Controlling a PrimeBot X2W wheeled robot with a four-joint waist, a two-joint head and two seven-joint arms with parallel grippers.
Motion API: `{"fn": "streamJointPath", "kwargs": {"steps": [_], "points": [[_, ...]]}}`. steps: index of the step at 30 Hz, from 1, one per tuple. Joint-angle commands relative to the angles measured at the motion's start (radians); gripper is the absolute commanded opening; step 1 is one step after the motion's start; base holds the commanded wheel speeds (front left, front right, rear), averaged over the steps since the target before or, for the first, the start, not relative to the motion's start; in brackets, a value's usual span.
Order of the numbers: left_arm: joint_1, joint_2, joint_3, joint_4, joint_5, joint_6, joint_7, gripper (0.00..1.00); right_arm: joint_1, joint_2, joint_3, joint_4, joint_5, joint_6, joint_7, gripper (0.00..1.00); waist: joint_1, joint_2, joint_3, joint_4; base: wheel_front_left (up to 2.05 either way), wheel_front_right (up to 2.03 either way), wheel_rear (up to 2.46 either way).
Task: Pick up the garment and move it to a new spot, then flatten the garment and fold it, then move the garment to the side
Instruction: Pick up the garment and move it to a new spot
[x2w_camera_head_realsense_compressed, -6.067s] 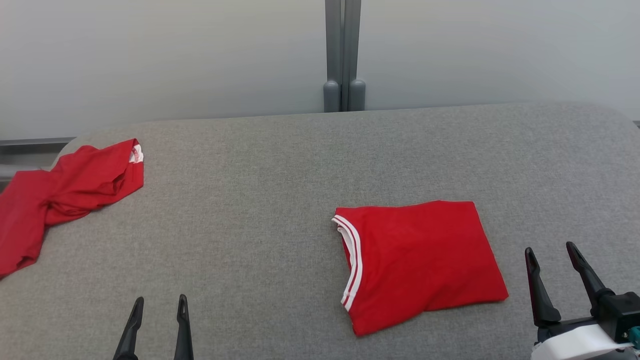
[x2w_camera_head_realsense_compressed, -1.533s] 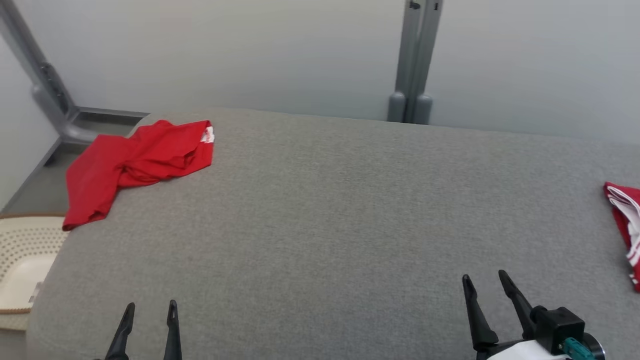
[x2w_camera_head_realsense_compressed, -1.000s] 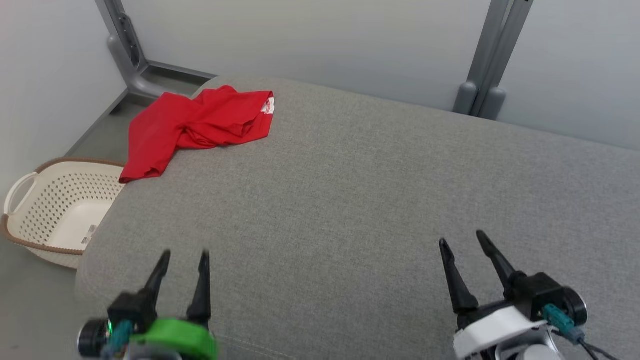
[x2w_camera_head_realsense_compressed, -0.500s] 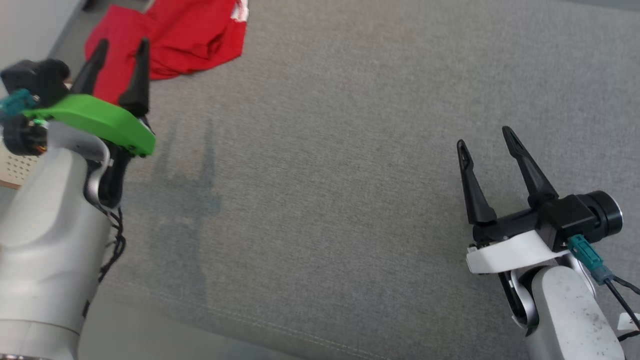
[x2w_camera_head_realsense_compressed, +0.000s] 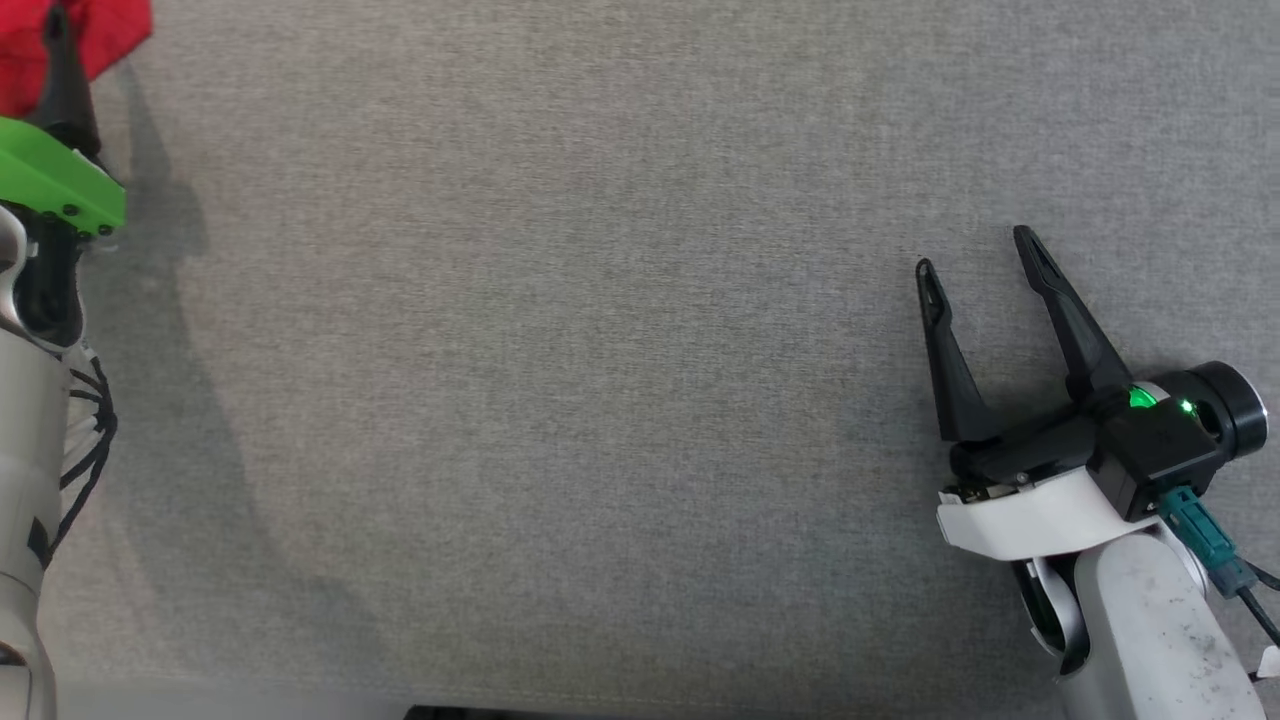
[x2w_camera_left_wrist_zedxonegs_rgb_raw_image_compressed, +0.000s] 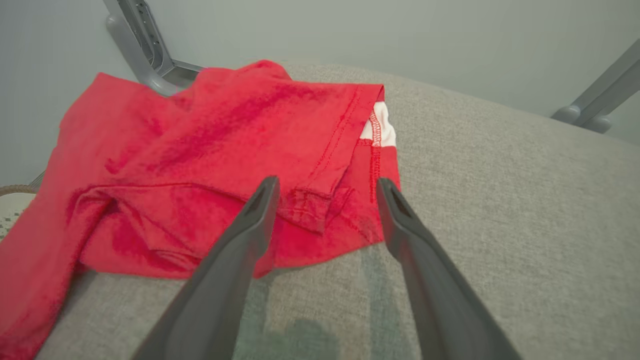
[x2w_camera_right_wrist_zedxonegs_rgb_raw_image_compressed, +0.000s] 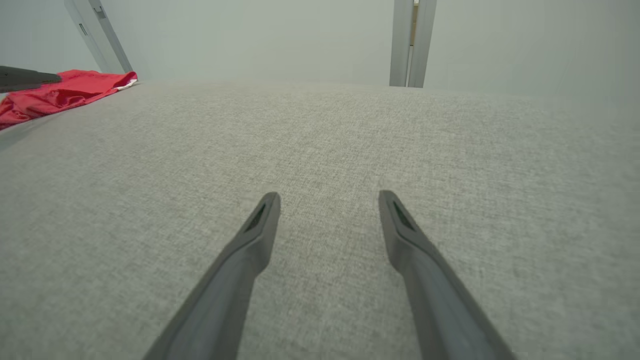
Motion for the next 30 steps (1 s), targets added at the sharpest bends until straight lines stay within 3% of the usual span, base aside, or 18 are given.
{"fn": "streamJointPath", "kwargs": {"steps": [1, 5, 6, 8, 15, 24, 30], "points": [[-0.02, 0.012, 0.0, 0.035, -0.011, -0.002, -0.005, 1.0, 0.026, -0.004, -0.001, 0.021, -0.009, -0.002, 0.003, 1.0, -0.0002, 0.0, 0.065, -0.071, 0.0, 0.0, 0.0], [-0.029, 0.012, -0.018, 0.108, -0.012, -0.002, 0.008, 1.0, 0.038, -0.01, 0.007, 0.025, -0.002, -0.002, 0.004, 1.0, -0.0002, 0.0, 0.053, -0.077, 0.0, 0.0, 0.0], [-0.02, 0.004, -0.025, 0.116, -0.015, -0.002, 0.018, 0.84, 0.041, -0.012, 0.007, 0.028, 0.0, -0.002, 0.005, 1.0, -0.0002, 0.0, 0.048, -0.077, 0.0, 0.0, 0.0], [-0.009, 0.002, -0.035, 0.13, -0.023, -0.002, 0.039, 0.01, 0.046, -0.014, 0.003, 0.033, 0.003, -0.002, 0.005, 1.0, -0.0002, 0.0, 0.038, -0.076, 0.0, 0.0, 0.0], [0.023, 0.044, -0.077, 0.069, -0.047, -0.002, 0.038, 0.0, 0.056, -0.002, -0.004, 0.049, 0.017, -0.002, 0.004, 1.0, -0.0002, 0.0, -0.022, -0.067, 0.0, 0.0, 0.0], [0.111, 0.126, -0.222, -0.233, -0.068, -0.002, -0.001, 0.0, 0.068, 0.035, -0.002, 0.069, 0.072, -0.002, 0.002, 1.0, -0.0002, 0.0, -0.176, -0.068, 0.0, 0.0, 0.0], [0.217, 0.161, -0.291, -0.527, -0.125, -0.002, 0.039, 0.0, 0.097, 0.049, 0.01, 0.091, 0.116, -0.002, 0.001, 1.0, -0.0002, 0.0, -0.3, -0.096, 0.0, 0.0, 0.0]]}}
